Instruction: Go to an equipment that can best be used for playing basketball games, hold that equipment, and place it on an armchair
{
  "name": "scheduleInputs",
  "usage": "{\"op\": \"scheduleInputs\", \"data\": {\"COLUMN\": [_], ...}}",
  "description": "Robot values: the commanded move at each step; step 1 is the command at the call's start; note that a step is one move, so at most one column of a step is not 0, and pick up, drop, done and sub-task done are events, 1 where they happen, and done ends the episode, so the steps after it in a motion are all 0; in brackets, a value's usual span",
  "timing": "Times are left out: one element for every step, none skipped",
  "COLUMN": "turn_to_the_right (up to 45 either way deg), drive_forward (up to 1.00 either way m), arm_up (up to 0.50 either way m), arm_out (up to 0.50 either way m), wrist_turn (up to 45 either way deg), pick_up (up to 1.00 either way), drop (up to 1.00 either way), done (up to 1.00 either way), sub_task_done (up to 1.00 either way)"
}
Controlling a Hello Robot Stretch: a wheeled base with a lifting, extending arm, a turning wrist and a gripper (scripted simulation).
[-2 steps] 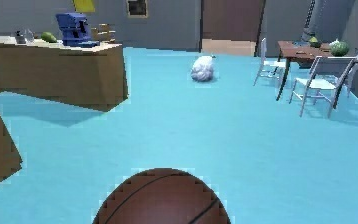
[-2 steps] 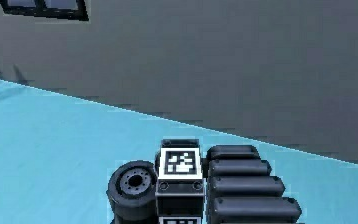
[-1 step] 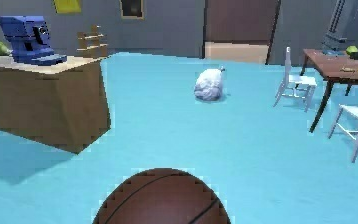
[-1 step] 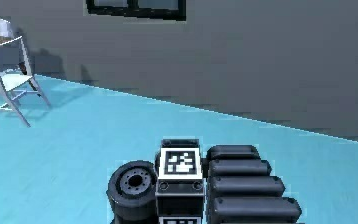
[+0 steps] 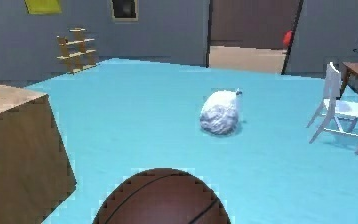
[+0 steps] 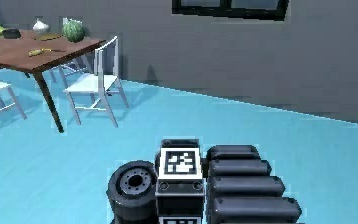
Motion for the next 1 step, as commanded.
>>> {"op": "scheduleInputs", "data": {"turn_to_the_right": [-3.0], "drive_forward": [0.00], "arm_up": [0.00], "arm_out": [0.00], "wrist_turn": [0.0], "pick_up": [0.00], "drop": [0.00], "done": [0.00], "sub_task_done": [0.00]}}
